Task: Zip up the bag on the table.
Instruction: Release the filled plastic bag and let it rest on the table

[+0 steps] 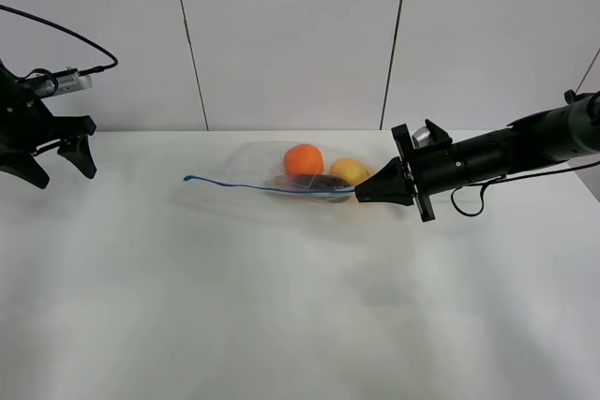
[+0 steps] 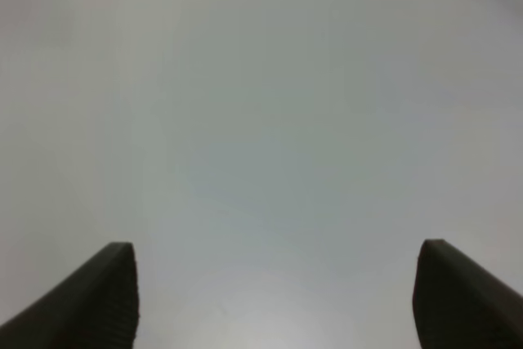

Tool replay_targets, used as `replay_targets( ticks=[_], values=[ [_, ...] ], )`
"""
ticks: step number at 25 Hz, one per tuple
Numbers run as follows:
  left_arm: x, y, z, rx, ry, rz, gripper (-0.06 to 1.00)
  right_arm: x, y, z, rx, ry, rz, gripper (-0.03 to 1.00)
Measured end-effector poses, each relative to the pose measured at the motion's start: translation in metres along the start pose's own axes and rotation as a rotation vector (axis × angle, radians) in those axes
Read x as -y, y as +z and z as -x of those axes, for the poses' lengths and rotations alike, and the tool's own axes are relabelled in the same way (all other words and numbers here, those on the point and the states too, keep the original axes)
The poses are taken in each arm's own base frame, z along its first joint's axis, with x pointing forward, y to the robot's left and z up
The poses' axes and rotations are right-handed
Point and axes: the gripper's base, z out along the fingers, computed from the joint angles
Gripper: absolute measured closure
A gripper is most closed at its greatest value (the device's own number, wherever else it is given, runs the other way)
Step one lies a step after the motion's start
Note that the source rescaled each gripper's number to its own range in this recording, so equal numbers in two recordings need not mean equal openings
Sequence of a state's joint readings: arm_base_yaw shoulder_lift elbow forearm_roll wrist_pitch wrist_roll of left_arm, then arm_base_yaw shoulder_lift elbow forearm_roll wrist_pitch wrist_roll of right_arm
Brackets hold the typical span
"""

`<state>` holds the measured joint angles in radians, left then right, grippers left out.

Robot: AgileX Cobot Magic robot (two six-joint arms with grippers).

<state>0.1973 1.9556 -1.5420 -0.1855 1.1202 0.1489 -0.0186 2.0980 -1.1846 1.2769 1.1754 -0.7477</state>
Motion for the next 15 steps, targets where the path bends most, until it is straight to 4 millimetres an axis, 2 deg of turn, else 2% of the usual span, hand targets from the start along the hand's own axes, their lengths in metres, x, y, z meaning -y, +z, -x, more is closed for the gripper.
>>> replay_targets(
  ticks=[4, 6, 8, 11, 13, 15],
  values=[
    [0.026, 0.004, -0.002, -0.029, 0.063, -0.017, 0.07, 0.003, 0.000, 0.001, 0.013, -0.008, -0.036, 0.82],
    [0.038, 0.005, -0.003, -0.037, 0.085, -0.029, 0.07, 0.004, 0.000, 0.002, 0.017, -0.009, -0.042, 0.75],
    [0.041, 0.006, -0.005, -0.056, 0.096, -0.033, 0.07, 0.005, 0.000, 0.002, 0.021, -0.010, -0.051, 0.59],
    [0.040, 0.005, -0.007, -0.091, 0.106, -0.015, 0.07, 0.006, 0.000, 0.002, 0.021, -0.016, -0.066, 0.19],
    [0.038, 0.004, -0.008, -0.099, 0.109, 0.002, 0.07, 0.006, -0.002, 0.002, 0.023, -0.032, -0.094, 0.05],
    [0.038, -0.002, -0.009, -0.090, 0.108, 0.012, 0.07, 0.006, -0.006, 0.002, 0.030, -0.041, -0.158, 0.00]
  ],
)
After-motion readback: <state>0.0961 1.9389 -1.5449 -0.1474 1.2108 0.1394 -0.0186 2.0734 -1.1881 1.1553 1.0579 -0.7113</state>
